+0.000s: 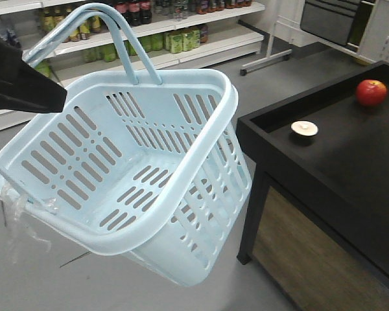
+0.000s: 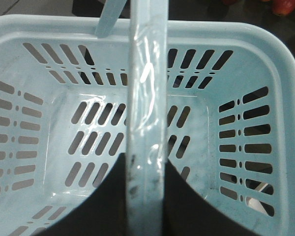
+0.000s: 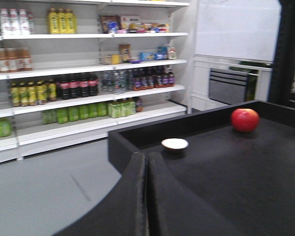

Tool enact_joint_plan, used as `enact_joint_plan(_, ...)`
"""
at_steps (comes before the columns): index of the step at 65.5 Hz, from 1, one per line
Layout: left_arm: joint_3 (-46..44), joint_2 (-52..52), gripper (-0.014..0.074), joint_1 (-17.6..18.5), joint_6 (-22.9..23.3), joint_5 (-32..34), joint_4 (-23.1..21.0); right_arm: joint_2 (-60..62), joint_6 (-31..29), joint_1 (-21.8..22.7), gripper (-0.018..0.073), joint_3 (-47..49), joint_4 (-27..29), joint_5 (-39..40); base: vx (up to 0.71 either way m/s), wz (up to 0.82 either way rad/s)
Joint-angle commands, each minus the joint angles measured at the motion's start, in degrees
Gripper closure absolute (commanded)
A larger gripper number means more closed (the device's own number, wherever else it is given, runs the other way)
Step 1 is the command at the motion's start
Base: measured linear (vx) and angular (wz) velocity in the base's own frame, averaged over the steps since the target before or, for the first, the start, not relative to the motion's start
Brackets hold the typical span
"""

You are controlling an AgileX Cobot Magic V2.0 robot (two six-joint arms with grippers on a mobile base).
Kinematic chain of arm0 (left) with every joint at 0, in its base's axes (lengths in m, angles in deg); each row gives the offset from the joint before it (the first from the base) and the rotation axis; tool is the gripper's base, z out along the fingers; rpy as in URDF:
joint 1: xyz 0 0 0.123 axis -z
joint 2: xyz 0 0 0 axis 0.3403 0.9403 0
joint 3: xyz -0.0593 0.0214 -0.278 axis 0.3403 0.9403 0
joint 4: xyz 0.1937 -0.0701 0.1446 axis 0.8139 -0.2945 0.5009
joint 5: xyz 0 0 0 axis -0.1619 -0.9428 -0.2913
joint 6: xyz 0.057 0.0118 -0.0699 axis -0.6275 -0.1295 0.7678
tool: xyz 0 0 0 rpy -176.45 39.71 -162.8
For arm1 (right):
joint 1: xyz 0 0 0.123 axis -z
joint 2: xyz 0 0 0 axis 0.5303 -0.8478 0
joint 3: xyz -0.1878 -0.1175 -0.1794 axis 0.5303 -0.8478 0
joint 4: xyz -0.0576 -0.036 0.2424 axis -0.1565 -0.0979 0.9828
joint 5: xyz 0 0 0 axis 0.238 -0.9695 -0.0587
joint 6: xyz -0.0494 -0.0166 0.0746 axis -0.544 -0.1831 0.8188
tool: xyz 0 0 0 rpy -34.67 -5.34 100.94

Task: Pick three apples into basket with both arms
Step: 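Turn the base and drive up to the black fruit table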

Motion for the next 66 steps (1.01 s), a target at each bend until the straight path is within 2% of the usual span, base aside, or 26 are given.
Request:
enact_joint_plan(1,-1.58,-1.44,0.0604,0.27,0.47,2.67,-2.75,0.59,-0.46,0.4,0.0564,-0.86,-0.37,4.25,0.11,-0.43)
enact_joint_plan(66,-1.58,-1.44,0.0603,0.27,0.47,2.67,-2.75,0.59,-0.46,0.4,0.0564,-0.86,-0.37,4.25,0.1,-0.44)
